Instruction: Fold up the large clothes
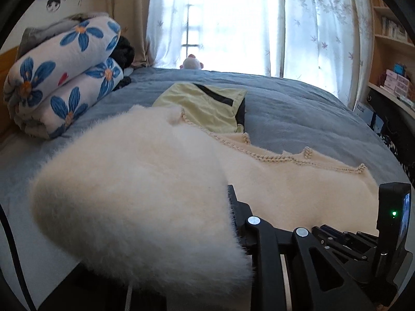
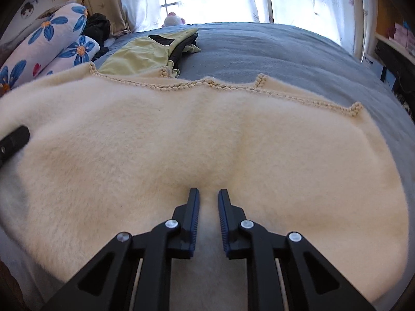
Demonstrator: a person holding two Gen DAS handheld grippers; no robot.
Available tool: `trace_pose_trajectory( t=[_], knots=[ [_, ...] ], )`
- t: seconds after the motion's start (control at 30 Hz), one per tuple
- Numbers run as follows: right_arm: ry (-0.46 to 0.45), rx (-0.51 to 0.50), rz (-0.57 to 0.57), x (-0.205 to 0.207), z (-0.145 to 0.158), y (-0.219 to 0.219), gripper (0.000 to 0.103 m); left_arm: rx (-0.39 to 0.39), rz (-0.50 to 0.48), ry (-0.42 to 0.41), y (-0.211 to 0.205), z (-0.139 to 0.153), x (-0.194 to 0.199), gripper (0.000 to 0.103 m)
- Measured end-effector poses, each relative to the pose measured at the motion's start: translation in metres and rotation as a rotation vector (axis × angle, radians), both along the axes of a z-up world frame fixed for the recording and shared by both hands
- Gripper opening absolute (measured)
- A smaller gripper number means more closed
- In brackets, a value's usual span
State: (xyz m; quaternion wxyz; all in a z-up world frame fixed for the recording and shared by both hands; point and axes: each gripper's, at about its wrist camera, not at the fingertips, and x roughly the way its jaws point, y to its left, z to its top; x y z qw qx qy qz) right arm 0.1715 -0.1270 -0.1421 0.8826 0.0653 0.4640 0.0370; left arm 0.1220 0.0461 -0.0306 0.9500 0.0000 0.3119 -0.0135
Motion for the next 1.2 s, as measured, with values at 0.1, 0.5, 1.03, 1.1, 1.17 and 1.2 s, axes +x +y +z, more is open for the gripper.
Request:
trace_pose_trajectory(
  t=[0.1,0.5,1.03,1.1,1.17,1.2],
  knots=[
    [0.04,0.181,-0.038,-0.013,0.008,-0.031,0.015,0.065,-0.062,-0.061,-0.036,0.023,-0.006,0.02],
    [-0.064,0.091,-0.5,-0.137,0.047,-0.216,0.015,0.168,-0.516,-0.093,-0.248,-0.009,-0.043,0.02],
    [-0.027,0.213,-0.542,-0.162,0.036,-0.255,0.027,0.152,-0.727,0.19,-0.257,-0.027,-0.052,0.07],
    [-0.054,0.223,-0.523,-0.162,0.048,-0.251,0.034,0.119,-0.706,0.198,-0.242,-0.009,-0.054,0.071],
    [-0.073,0.223,-0.503,-0.161,0.059,-0.246,0.036,0.102,-0.664,0.182,-0.214,0.005,-0.055,0.074],
    [-0.082,0.222,-0.493,-0.16,0.064,-0.244,0.037,0.089,-0.65,0.178,-0.203,0.01,-0.055,0.076]
  ],
)
